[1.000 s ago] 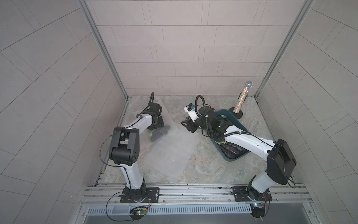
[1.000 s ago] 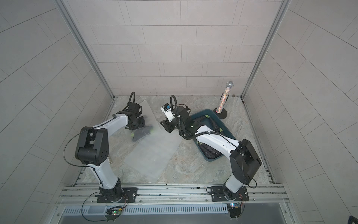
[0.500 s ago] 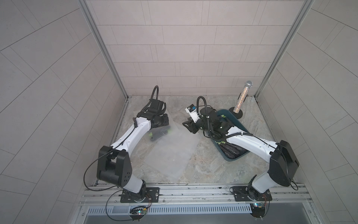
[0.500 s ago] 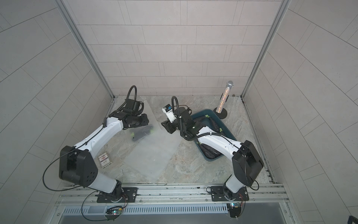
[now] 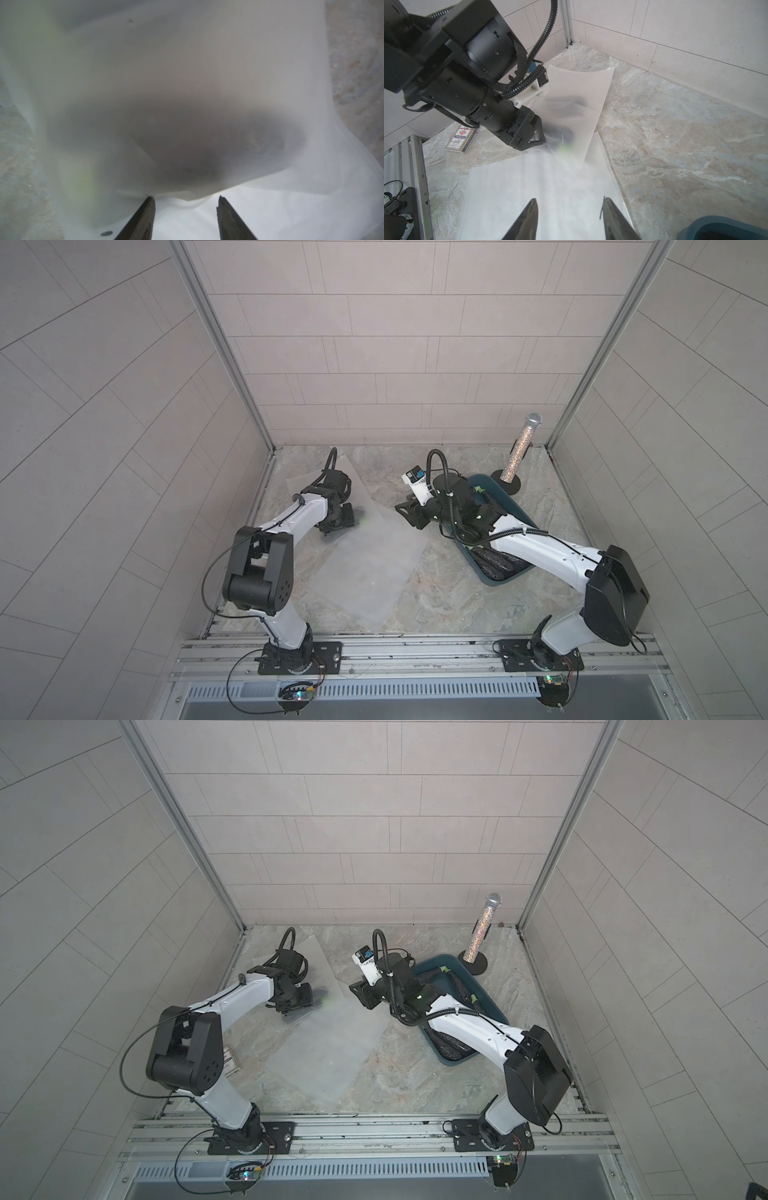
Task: Place the eggplant in a zip-top bag and seal the zipper
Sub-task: Adjust the zipper food storage bag at the center of the board.
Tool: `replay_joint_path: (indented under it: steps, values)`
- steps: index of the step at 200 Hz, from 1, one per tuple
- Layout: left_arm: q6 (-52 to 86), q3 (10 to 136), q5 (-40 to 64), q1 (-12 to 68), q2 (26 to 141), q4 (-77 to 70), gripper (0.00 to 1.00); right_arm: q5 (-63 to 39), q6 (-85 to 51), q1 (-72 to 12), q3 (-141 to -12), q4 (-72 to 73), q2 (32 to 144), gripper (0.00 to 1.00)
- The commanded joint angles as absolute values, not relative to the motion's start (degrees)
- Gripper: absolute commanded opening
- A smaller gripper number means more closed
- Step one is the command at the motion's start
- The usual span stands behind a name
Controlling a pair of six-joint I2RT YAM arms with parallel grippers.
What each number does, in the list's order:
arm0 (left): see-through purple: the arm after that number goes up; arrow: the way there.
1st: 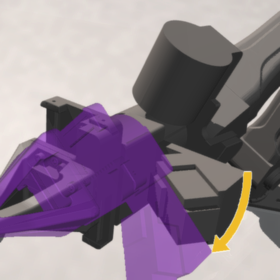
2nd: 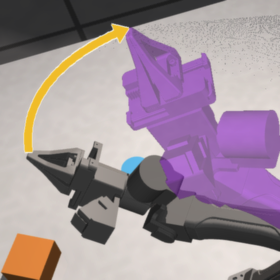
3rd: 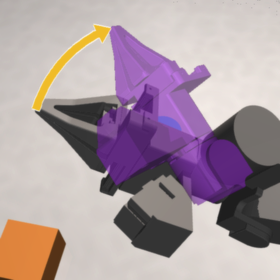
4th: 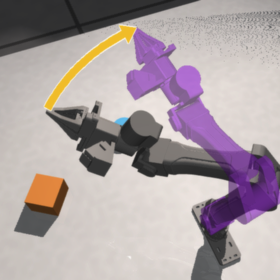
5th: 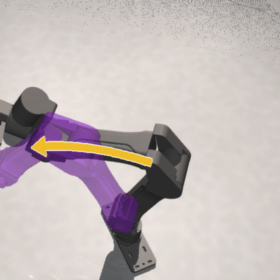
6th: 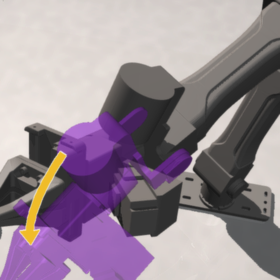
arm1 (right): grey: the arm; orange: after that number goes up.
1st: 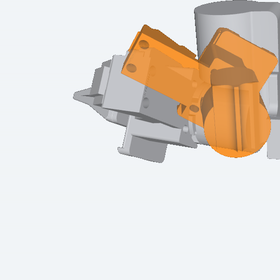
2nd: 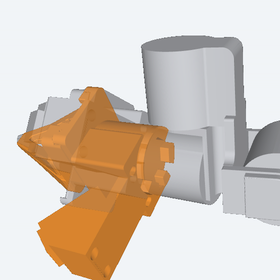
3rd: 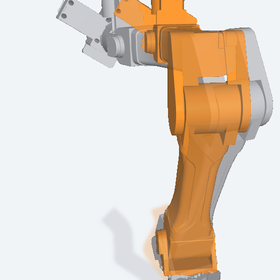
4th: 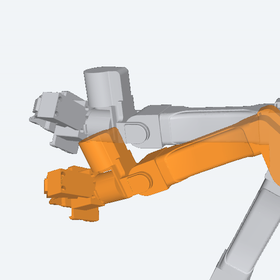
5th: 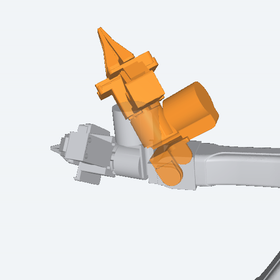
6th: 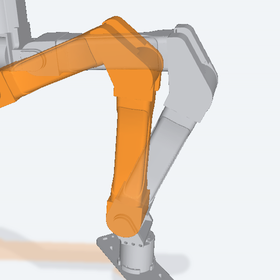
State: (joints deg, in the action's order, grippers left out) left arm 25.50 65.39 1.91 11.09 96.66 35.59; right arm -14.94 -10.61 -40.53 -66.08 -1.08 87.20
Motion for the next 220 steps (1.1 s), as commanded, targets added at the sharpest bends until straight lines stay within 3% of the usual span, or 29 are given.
replay_joint_path:
  steps: [1,52,96,220]
  values:
    - [25.84,68.23,-7.28,10.88,97.89,34.30,0.54,-15.04,-11.73,-40.34,-65.56,-0.03,85.68,0.51]
    - [28.27,68.94,-11.20,10.50,100.18,29.10,0.55,-16.44,-12.34,-40.34,-64.72,0.53,85.56,0.51]
    - [29.84,71.85,-2.97,10.43,104.64,24.80,0.55,-17.34,-12.92,-40.34,-63.83,1.13,85.34,0.51]
    - [22.76,77.32,-17.64,4.85,106.99,36.87,0.52,-16.43,-13.33,-40.34,-62.46,-0.88,83.53,0.51]
